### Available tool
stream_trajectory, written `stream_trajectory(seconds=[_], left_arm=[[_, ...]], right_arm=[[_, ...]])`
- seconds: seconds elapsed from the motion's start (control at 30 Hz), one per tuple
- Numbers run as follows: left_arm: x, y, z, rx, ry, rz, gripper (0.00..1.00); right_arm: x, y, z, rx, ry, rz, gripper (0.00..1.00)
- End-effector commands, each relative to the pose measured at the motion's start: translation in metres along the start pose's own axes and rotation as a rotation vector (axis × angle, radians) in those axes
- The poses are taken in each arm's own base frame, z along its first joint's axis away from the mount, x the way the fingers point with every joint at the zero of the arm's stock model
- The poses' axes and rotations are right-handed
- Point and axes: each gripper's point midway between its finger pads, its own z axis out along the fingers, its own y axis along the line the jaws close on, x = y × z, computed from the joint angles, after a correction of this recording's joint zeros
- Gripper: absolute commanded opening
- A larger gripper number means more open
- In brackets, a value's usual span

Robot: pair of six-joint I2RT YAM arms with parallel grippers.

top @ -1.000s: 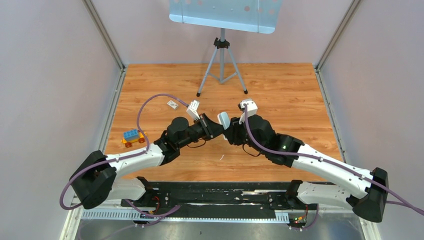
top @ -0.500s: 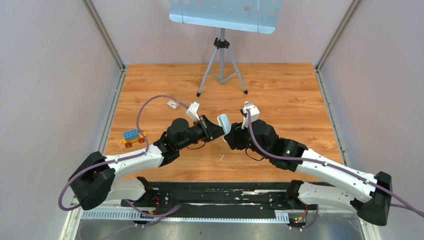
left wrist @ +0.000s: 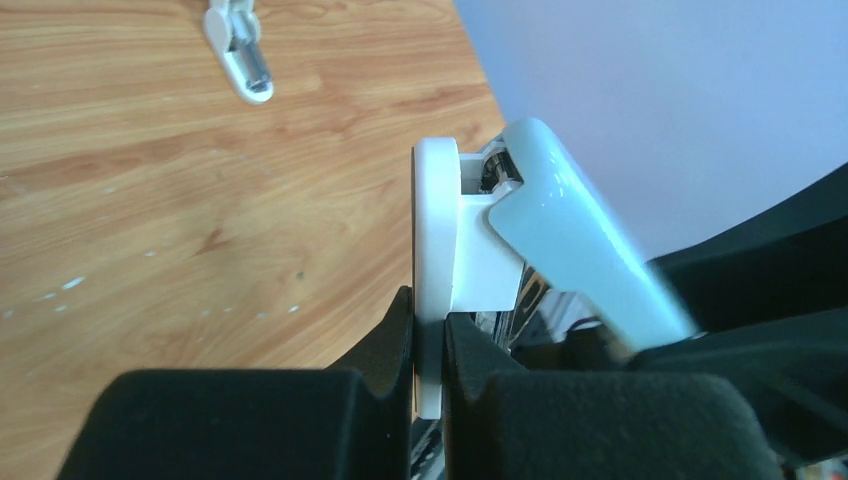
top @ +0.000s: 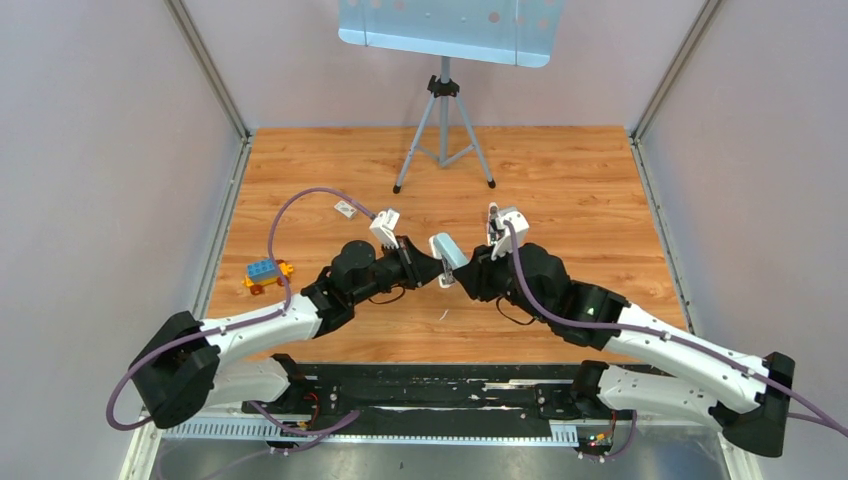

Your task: Load the staples into the stapler

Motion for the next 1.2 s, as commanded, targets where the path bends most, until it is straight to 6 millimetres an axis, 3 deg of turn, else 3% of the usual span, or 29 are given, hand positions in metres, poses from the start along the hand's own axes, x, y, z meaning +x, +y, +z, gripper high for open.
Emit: stream_trajectory(seconds=[0.0,0.17,0.4,0.7,0.9,1.07,1.17], left_arm=[[0.007,0.043,-0.013,-0.136,0.003,0.173,0.0],[0.015,0.052,-0.019,-0.145,0.042,0.252,0.0],[0.029,0.067,-0.031,-0.154,0.104,0.374,0.0],[0.033,0.066,-0.04,-0.106,0.104,0.471,0.0],[0.04,0.072,-0.036,-0.091,0.143,0.547,0.0],[0.045,0.075,-0.032,-0.085,0.156,0.541,0.0],[0.042,0.077,-0.031,-0.12,0.14,0.485,0.0]], right_arm=[[-0.015,-0.018,-0.018,0.075,-0.056,-0.019,0.14],[-0.034,-0.014,-0.025,0.07,-0.092,-0.032,0.13],[-0.075,-0.015,-0.033,0.071,-0.151,-0.072,0.14],[-0.085,-0.023,-0.027,0.044,-0.13,-0.08,0.14],[-0.1,-0.028,-0.024,0.035,-0.14,-0.104,0.15],[-0.096,-0.032,-0.01,0.042,-0.105,-0.117,0.15],[-0.092,-0.033,-0.006,0.048,-0.09,-0.11,0.23]])
